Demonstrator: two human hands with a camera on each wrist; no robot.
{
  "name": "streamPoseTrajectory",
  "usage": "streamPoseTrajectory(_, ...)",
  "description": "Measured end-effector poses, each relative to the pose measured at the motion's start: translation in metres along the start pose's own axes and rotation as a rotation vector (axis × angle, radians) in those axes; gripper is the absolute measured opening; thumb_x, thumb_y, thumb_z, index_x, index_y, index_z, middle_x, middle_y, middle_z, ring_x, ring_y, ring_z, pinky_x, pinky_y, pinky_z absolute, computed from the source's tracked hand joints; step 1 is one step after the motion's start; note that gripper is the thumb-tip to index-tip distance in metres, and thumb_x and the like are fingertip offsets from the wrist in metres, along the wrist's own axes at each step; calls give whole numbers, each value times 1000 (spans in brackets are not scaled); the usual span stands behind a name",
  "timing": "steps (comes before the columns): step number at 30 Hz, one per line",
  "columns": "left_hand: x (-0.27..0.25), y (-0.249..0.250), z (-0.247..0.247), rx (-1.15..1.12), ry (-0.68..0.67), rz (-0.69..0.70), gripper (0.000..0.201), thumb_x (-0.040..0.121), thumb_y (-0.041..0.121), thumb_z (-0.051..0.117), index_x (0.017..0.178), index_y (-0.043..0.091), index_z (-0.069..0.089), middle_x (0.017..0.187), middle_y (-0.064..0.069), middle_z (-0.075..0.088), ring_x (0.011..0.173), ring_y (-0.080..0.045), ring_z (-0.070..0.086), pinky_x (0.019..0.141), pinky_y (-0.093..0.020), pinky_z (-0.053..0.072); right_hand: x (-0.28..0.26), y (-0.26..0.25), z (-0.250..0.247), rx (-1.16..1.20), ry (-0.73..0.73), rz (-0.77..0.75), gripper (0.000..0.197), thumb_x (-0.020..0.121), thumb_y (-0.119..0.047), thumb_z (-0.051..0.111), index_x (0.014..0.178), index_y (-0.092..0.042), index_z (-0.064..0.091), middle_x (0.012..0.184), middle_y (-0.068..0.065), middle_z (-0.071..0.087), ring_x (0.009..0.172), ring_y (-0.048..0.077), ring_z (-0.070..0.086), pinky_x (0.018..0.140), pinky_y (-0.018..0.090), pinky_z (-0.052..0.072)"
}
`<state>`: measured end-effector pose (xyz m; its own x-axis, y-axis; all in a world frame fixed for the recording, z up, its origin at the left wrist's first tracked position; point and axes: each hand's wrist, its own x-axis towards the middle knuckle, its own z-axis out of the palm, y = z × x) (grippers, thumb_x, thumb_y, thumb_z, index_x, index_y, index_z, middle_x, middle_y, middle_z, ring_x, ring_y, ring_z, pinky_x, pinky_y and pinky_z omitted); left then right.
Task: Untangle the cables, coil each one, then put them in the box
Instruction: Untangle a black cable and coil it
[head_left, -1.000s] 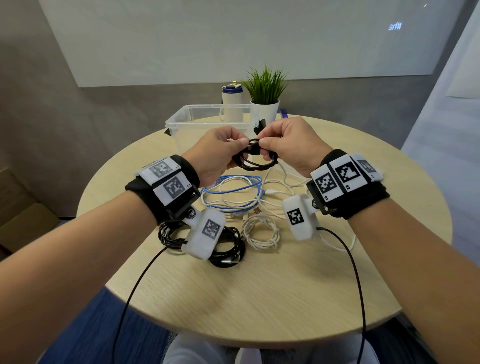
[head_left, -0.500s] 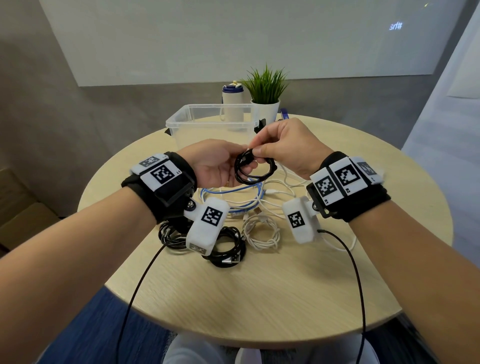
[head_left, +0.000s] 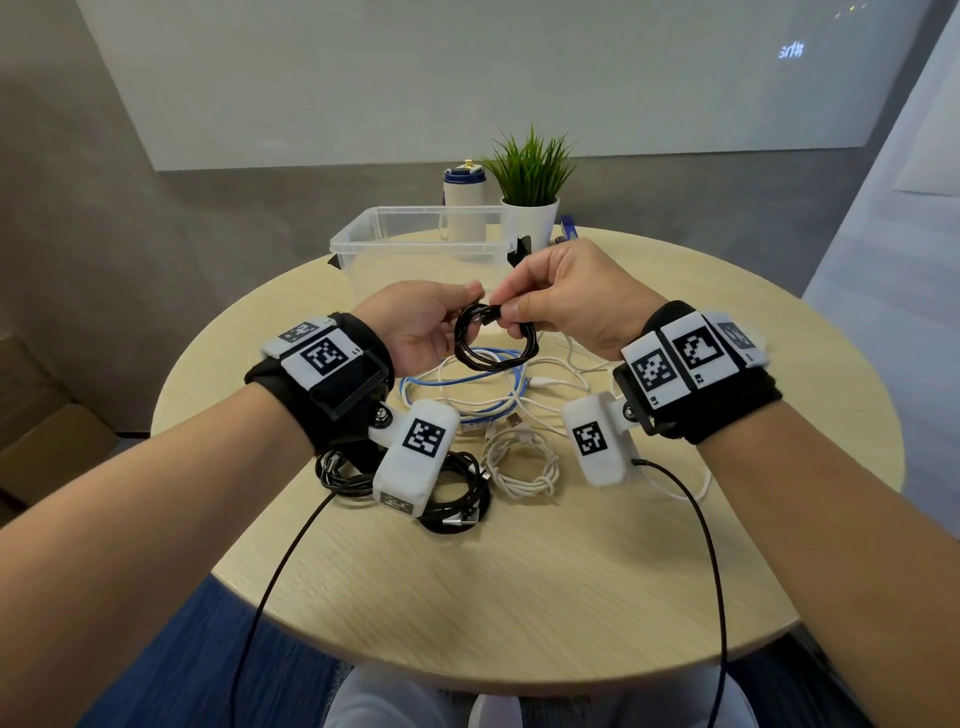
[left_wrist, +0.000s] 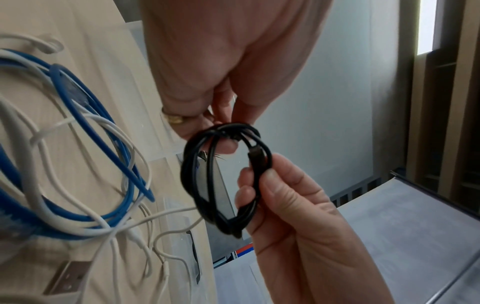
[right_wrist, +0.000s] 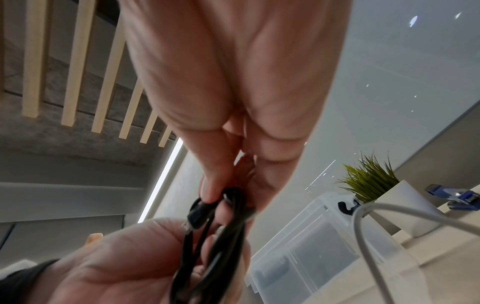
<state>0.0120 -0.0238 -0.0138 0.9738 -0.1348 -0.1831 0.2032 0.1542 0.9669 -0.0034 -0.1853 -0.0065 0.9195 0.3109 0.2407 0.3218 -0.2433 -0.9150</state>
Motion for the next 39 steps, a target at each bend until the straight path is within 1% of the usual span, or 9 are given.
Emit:
streamPoseTrajectory(3, 3, -3, 1, -35, 69, 61, 11, 95, 8, 52, 87, 2, 56, 71, -7, 51, 37, -7, 48, 44, -15, 46, -2, -3, 1, 2, -11, 11, 16, 81, 17, 58, 84, 4, 66, 65, 15, 63, 54, 16, 59, 63, 26, 56)
streamPoseTrajectory(6, 6, -6, 0, -72, 144, 103, 8, 94, 6, 55, 98, 0, 56, 72, -8, 50, 51, -13, 48, 42, -17, 45, -3, -3, 3, 14, -25, 12, 15, 82, 18, 56, 86, 7, 65, 64, 16, 61, 52, 16, 58, 58, 23, 54)
streamPoseTrajectory(10, 10, -6, -2, -63, 201, 142, 8, 93, 6, 56, 86, 3, 57, 71, -6, 50, 55, -13, 48, 44, -17, 46, -4, 2, 4, 35, -11, 31, 17, 81, 18, 56, 81, 3, 65, 58, 9, 63, 53, 17, 58, 55, 22, 54)
streamPoseTrajectory(13, 11, -5, -2, -82, 211, 178, 5, 91, 6, 60, 86, 5, 59, 72, -6, 53, 52, -11, 51, 45, -17, 46, -2, 4, 3, 63, 33, 46, 20, 82, 18, 57, 79, -1, 65, 68, 16, 63, 59, 22, 59, 61, 27, 57)
streamPoseTrajectory(18, 6, -1, 0, -66, 94, 243, 11, 85, 7, 67, 80, 8, 57, 72, -6, 60, 53, -11, 59, 49, -19, 50, 3, 7, 3, 38, 141, 35, 20, 81, 15, 59, 76, -3, 65, 71, 18, 63, 62, 24, 59, 68, 31, 56)
streamPoseTrajectory(24, -3, -1, -1, 156, -69, 306, 9, 89, -1, 58, 93, 6, 63, 83, -8, 65, 61, -10, 64, 54, -20, 51, 5, 10, 4, -87, 230, 31, 15, 84, 8, 60, 78, -4, 66, 67, 14, 63, 59, 22, 58, 71, 36, 55)
streamPoseTrajectory(29, -6, -3, -3, 296, -70, 367, 11, 92, 1, 55, 92, 9, 63, 86, -11, 65, 71, -16, 61, 55, -18, 50, 6, 11, 7, -220, 146, 32, 15, 87, 4, 58, 81, -8, 65, 64, 9, 62, 59, 19, 59, 74, 40, 57)
streamPoseTrajectory(35, -3, -8, -1, 196, 60, 287, 18, 100, 4, 40, 86, 7, 53, 79, -7, 59, 55, -14, 55, 47, -19, 49, 2, 9, 8, -276, 61, 25, 23, 83, 6, 60, 76, -16, 64, 71, 11, 66, 69, 20, 63, 77, 38, 55)
streamPoseTrajectory(39, 3, -8, -1, 290, 133, 272, 17, 101, 13, 41, 84, 14, 46, 77, -6, 53, 56, -12, 46, 45, -20, 43, 0, 7, 11, -163, 18, 66, 27, 80, 11, 59, 90, -13, 63, 82, 14, 66, 70, 20, 62, 68, 31, 56)
